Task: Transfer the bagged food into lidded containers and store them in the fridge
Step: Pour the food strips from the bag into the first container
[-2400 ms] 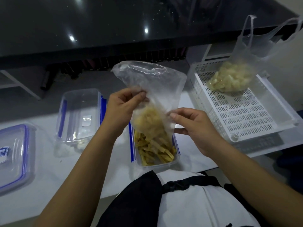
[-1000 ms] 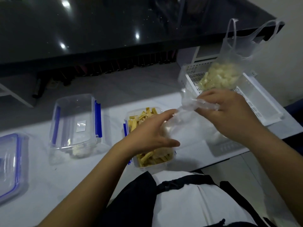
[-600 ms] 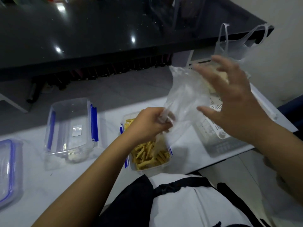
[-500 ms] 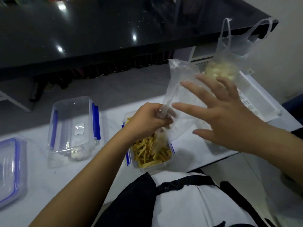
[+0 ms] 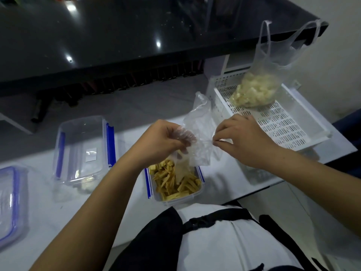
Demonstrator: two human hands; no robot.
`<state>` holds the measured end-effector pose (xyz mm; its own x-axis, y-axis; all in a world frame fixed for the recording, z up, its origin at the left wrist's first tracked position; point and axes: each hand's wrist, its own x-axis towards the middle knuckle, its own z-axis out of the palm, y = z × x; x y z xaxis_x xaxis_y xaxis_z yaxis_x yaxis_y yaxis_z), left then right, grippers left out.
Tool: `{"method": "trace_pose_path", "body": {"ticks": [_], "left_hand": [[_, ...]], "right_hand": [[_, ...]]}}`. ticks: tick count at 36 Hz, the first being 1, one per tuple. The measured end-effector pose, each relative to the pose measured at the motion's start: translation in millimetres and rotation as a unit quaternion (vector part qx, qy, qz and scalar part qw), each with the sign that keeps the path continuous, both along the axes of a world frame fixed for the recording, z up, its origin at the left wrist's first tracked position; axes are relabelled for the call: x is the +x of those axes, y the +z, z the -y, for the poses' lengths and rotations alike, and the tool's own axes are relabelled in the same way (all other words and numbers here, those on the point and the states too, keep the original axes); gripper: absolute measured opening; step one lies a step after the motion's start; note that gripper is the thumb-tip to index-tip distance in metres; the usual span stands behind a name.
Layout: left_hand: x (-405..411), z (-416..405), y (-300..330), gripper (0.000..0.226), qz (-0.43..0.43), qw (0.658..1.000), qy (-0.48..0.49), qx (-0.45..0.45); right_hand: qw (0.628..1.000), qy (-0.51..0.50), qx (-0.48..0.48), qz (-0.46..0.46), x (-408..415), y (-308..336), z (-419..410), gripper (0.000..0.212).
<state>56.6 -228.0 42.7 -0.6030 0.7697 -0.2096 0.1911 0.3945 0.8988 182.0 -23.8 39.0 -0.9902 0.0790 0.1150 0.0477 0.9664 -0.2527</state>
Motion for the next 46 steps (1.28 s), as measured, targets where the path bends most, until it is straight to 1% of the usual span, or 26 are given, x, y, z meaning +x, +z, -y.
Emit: {"method": "trace_pose_path", "body": {"ticks": [3, 8, 13, 25, 28, 31, 33, 36, 38, 40, 41, 42, 43, 46], "left_hand": [[-4.3, 8.8, 1.7, 0.031, -0.004, 1.0, -0.001, -0.007], [-10.4, 17.8, 5.5, 0.028, -0.003, 0.999, 0.028, 0.022], [-11.3, 19.4, 9.2, 0.024, -0.008, 0.999, 0.043, 0.031], [-9.2, 17.8, 9.9, 0.033, -0.051, 0.993, 0.079, 0.069], [-5.4, 14.1, 5.0, 0.03, -0.046, 0.996, 0.068, 0.046], [1.4, 11.2, -2.1, 0.03, -0.074, 0.996, 0.047, -0.003], [2.1, 12.7, -2.4, 0.031, -0.075, 0.995, 0.063, 0.022], [-2.2, 15.9, -1.5, 0.032, -0.07, 0.991, 0.094, 0.063], [-1.2, 15.5, -5.7, 0.026, -0.053, 0.995, 0.081, 0.039], [4.1, 13.0, -15.4, 0.01, -0.056, 0.997, 0.024, -0.051], [8.1, 12.4, -20.7, 0.006, -0.07, 0.994, 0.002, -0.087], [11.1, 12.7, -25.2, 0.005, -0.083, 0.992, -0.002, -0.098], [12.9, 13.8, -27.5, 0.007, -0.089, 0.993, 0.013, -0.083], [11.5, 20.6, -23.2, 0.01, -0.084, 0.991, 0.105, 0.023]], "right_hand": [[1.0, -0.003, -0.021, -0.004, -3.8, -2.7, 3.6, 0.015], [0.999, -0.003, -0.041, -0.031, -12.8, -3.7, 8.7, 0.015], [0.997, -0.002, -0.061, -0.056, -19.2, -2.4, 13.2, 0.014], [0.987, -0.015, -0.133, -0.092, -11.3, -4.1, 17.7, 0.008], [0.987, -0.022, -0.143, -0.074, -5.6, -10.4, 18.8, 0.008], [0.989, -0.022, -0.144, -0.028, 1.0, -19.1, 21.9, 0.009], [0.987, -0.025, -0.153, -0.027, 4.8, -20.6, 23.4, 0.009], [0.982, -0.042, -0.178, -0.056, 7.0, -18.0, 23.1, 0.009], [0.978, -0.057, -0.193, -0.059, 7.6, -17.3, 23.4, 0.01], [0.976, -0.07, -0.203, -0.045, 8.4, -19.8, 23.3, 0.01], [0.974, -0.076, -0.209, -0.037, 9.1, -21.5, 22.7, 0.01], [0.972, -0.082, -0.216, -0.034, 10.2, -23.0, 21.8, 0.01], [0.97, -0.088, -0.225, -0.037, 11.3, -23.9, 20.7, 0.009], [0.962, -0.106, -0.242, -0.072, 14.9, -23.9, 17.1, 0.008]]}}
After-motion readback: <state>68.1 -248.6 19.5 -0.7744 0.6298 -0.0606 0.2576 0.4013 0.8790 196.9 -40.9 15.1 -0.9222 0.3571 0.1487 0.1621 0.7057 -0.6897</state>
